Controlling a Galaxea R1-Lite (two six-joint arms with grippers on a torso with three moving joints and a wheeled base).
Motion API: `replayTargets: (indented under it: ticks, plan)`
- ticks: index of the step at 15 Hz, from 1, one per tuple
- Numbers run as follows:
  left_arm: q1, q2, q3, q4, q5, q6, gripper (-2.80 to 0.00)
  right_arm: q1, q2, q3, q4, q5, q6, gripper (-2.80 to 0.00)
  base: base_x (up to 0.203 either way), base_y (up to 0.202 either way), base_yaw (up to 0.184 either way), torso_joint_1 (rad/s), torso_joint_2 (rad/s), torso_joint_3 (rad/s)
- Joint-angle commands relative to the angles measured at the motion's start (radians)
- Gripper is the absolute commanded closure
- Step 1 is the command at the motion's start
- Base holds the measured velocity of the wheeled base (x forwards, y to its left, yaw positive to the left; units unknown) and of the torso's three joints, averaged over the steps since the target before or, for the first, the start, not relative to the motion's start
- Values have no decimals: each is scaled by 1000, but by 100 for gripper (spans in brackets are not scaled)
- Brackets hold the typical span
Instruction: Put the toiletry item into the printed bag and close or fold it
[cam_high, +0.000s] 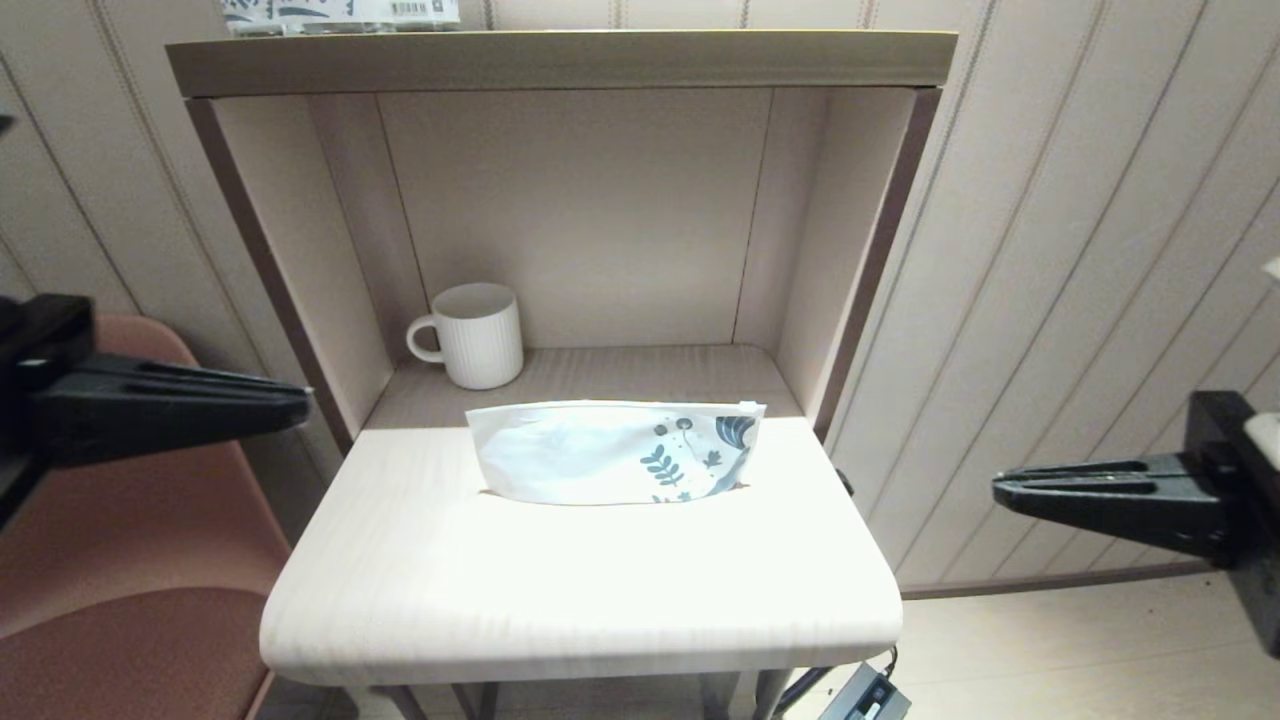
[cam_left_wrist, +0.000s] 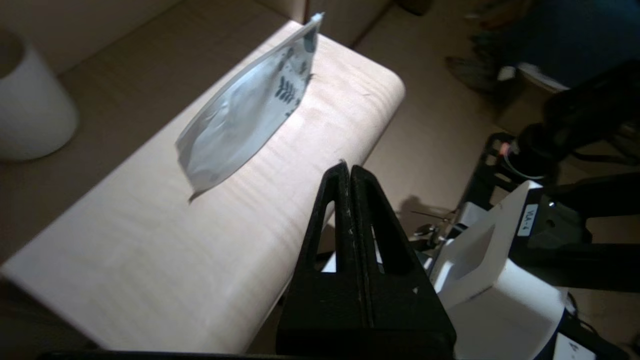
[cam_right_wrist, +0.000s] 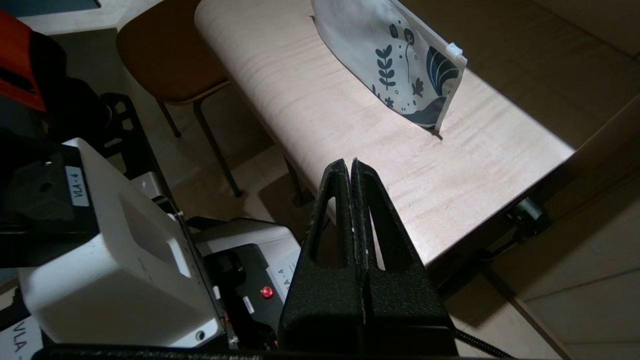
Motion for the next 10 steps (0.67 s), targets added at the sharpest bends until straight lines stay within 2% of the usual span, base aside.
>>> replayTargets:
  ticks: [1,3,4,6,7,9,10]
  plan:
    - [1,-276,50,45,120,-40,0,-12,-170,30,42,-14,21,0,0,0,0,0,0,0]
    - [1,-470,82,136,300,-98,0,-43,-320,82,111,-89,50,0,0,0,0,0,0,0]
    - [3,-569,109,174,408,-118,0,-70,-398,122,134,-159,68,0,0,0,0,0,0,0]
    - [12,-743,211,222,703,-143,0,-139,-536,258,157,-328,113,0,0,0,0,0,0,0]
    - [16,-807,301,237,819,-154,0,-170,-606,341,161,-389,130,0,0,0,0,0,0,0]
    - [32,-846,487,233,953,-217,0,-233,-743,467,167,-452,146,0,0,0,0,0,0,0]
    - [38,-854,583,199,1001,-257,0,-282,-795,544,167,-512,150,0,0,0,0,0,0,0]
